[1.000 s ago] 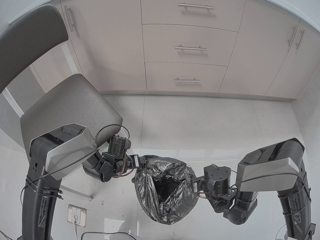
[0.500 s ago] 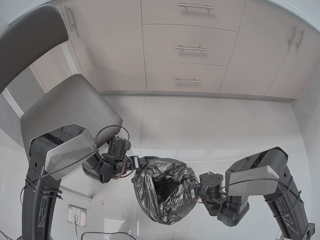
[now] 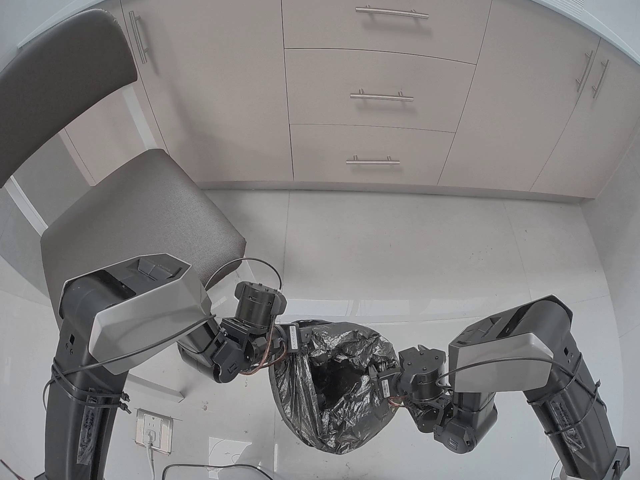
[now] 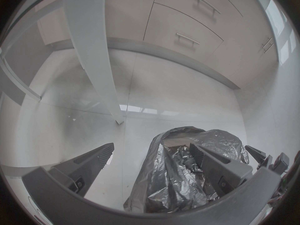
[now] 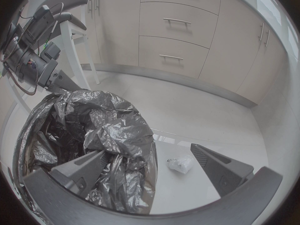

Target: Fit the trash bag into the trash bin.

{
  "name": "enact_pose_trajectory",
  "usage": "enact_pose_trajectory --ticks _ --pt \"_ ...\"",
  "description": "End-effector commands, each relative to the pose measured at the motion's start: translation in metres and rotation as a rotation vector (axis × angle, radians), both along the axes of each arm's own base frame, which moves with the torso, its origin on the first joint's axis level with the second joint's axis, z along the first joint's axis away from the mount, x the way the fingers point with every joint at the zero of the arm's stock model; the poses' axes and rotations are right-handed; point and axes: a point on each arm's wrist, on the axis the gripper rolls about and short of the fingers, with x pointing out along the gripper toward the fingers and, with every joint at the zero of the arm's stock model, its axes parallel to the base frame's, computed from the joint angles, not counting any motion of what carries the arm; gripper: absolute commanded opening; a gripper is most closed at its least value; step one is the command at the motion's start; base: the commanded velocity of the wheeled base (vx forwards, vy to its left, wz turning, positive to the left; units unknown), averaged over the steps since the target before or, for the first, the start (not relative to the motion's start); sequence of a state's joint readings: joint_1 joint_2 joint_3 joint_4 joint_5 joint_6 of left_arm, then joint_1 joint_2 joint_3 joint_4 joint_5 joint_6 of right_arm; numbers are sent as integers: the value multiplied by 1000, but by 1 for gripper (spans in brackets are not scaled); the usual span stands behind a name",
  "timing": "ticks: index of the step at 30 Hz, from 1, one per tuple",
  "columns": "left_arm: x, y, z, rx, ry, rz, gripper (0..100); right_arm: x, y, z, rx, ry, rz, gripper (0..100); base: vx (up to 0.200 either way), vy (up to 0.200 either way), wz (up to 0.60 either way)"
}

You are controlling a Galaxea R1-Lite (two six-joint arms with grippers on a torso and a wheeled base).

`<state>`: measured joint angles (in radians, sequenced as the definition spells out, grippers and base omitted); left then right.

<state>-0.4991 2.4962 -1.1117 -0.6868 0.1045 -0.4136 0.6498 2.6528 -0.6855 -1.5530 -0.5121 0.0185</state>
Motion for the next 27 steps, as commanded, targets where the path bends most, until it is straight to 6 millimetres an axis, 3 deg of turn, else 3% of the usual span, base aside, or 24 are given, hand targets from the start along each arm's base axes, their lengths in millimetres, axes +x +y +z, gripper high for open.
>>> enact_pose_trajectory --ticks 1,11,20,27 --pt "-7 -8 5 0 -38 -1 100 8 -4 1 16 -24 -22 100 0 0 0" --pt "-13 -10 18 -20 -77 -7 100 21 -21 3 -29 -35 -61 100 0 0 0" --pt "-22 -9 44 -54 -123 -20 100 22 -23 3 -46 -36 -63 100 0 0 0" --pt "-36 -21 46 -71 -134 -58 100 2 -14 13 -46 -13 0 100 0 0 0"
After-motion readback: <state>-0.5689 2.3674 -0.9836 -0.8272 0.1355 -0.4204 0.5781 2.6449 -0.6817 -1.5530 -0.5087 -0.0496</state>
